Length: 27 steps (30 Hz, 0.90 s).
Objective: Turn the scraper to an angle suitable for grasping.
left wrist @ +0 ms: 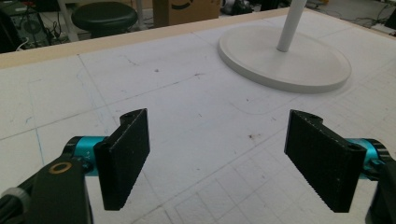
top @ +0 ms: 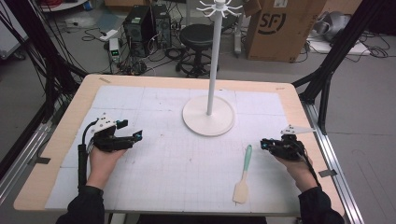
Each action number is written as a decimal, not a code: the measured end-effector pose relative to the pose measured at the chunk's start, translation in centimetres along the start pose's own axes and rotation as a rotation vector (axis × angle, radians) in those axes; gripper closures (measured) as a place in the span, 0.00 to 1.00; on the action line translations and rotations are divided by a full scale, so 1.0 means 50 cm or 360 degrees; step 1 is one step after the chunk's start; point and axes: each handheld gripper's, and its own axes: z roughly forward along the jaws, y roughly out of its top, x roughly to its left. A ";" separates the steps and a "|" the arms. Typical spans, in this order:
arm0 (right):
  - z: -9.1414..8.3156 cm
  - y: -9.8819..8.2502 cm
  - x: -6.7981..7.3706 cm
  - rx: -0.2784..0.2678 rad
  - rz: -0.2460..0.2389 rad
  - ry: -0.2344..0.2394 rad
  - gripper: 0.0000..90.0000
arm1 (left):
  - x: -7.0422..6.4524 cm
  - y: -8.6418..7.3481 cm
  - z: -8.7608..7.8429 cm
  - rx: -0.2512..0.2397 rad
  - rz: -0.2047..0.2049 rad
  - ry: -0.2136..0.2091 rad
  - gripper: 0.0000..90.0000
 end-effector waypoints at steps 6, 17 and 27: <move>0.024 -0.004 0.010 0.0130 -0.0007 0.0015 0.99 | -0.001 -0.001 -0.001 0.0020 0.0010 -0.0010 0.26; 0.055 -0.004 0.013 0.0183 0.0011 0.0072 0.99 | 0.000 -0.002 0.002 0.0034 0.0002 -0.0013 0.26; 0.094 0.025 0.044 0.0211 -0.0111 0.0119 0.99 | -0.001 -0.003 0.005 0.0052 0.0005 -0.0007 0.27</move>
